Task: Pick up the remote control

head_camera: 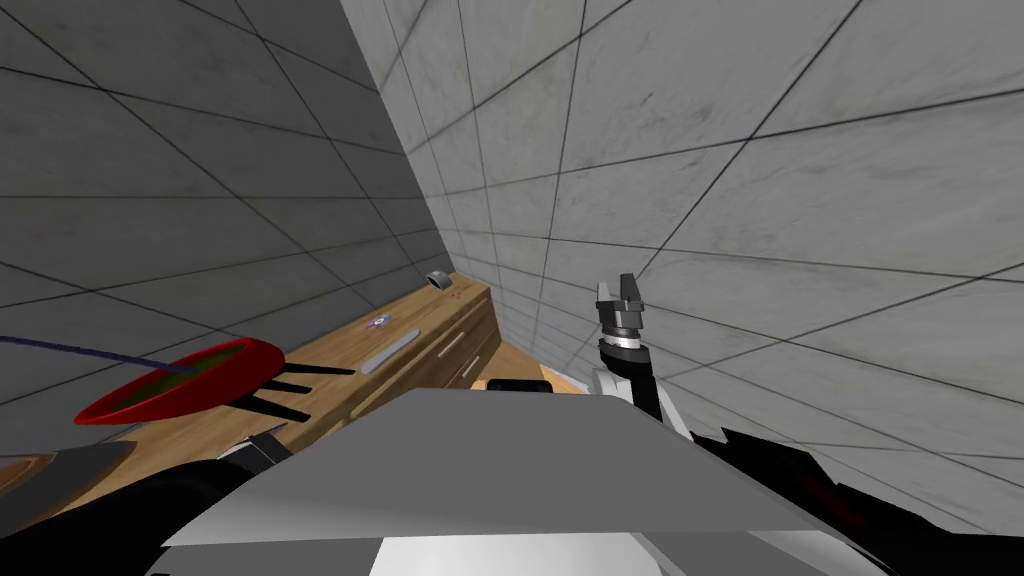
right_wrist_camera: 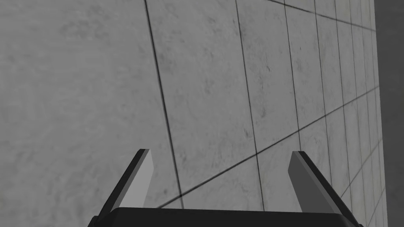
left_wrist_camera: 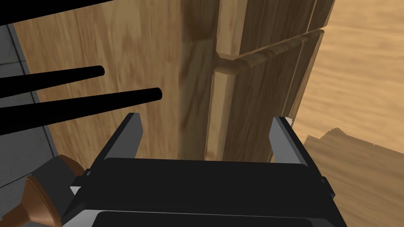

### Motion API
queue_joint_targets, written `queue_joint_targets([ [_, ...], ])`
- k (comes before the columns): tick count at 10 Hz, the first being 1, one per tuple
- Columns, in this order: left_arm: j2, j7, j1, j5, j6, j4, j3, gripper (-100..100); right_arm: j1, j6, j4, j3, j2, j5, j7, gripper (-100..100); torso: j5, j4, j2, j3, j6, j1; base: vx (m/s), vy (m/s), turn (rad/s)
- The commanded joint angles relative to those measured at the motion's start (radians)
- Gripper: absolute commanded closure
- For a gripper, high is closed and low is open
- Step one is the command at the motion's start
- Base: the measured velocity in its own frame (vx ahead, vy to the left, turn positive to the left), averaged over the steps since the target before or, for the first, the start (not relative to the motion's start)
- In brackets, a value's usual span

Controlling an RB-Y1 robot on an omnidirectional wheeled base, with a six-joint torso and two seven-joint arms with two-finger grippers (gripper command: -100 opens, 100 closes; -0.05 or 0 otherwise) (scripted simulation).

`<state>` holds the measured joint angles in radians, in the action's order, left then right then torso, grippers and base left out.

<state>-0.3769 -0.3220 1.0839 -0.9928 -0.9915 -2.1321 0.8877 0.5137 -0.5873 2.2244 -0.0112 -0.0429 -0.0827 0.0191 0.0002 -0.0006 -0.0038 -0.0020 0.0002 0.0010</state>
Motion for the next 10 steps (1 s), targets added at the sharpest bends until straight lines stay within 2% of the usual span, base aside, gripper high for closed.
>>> queue_joint_targets([
  [1, -0.002, -0.015, 0.007, -0.011, -0.050, -0.001, 0.015, -100, 0.000, 0.000, 0.000, 0.000, 0.000, 0.000, 0.000, 0, 0.000, 0.000, 0.000, 0.000, 0.000, 0.000, 0.073, 0.022, -0.140],
  [2, -0.008, -0.040, 0.012, -0.029, -0.080, 0.010, 0.040, -100, 0.000, 0.000, 0.000, 0.000, 0.000, 0.000, 0.000, 0, 0.000, 0.000, 0.000, 0.000, -0.001, 0.001, 0.096, 0.030, -0.260],
  [4, -0.008, -0.040, 0.012, -0.029, -0.122, 0.010, 0.040, -100, 0.000, 0.000, 0.000, 0.000, 0.000, 0.000, 0.000, 0, 0.000, 0.000, -0.002, -0.001, -0.001, 0.001, 0.059, 0.020, -0.043],
  [5, -0.014, -0.064, 0.016, -0.045, -0.158, 0.022, 0.062, -100, 0.000, 0.000, 0.000, 0.000, 0.000, 0.000, 0.000, 0, 0.000, 0.000, 0.001, 0.000, -0.001, 0.000, 0.058, 0.004, -0.198],
  [6, -0.014, -0.064, 0.016, -0.045, -0.184, 0.022, 0.062, -100, 0.000, 0.000, 0.000, 0.000, 0.000, 0.000, 0.000, 0, 0.000, 0.000, 0.000, 0.000, 0.000, 0.000, 0.066, 0.019, -0.165],
  [7, -0.019, -0.087, 0.017, -0.059, -0.212, 0.034, 0.081, -100, 0.000, 0.000, 0.000, 0.000, 0.000, 0.000, 0.000, 0, 0.000, 0.000, 0.000, 0.000, -0.001, 0.001, 0.088, 0.029, -0.253],
  [10, -0.025, -0.109, 0.018, -0.071, -0.300, 0.046, 0.097, -100, 0.000, 0.000, 0.000, 0.000, 0.000, 0.000, 0.000, 0, 0.001, -0.001, -0.002, -0.001, 0.000, 0.002, 0.087, 0.042, -0.137],
])
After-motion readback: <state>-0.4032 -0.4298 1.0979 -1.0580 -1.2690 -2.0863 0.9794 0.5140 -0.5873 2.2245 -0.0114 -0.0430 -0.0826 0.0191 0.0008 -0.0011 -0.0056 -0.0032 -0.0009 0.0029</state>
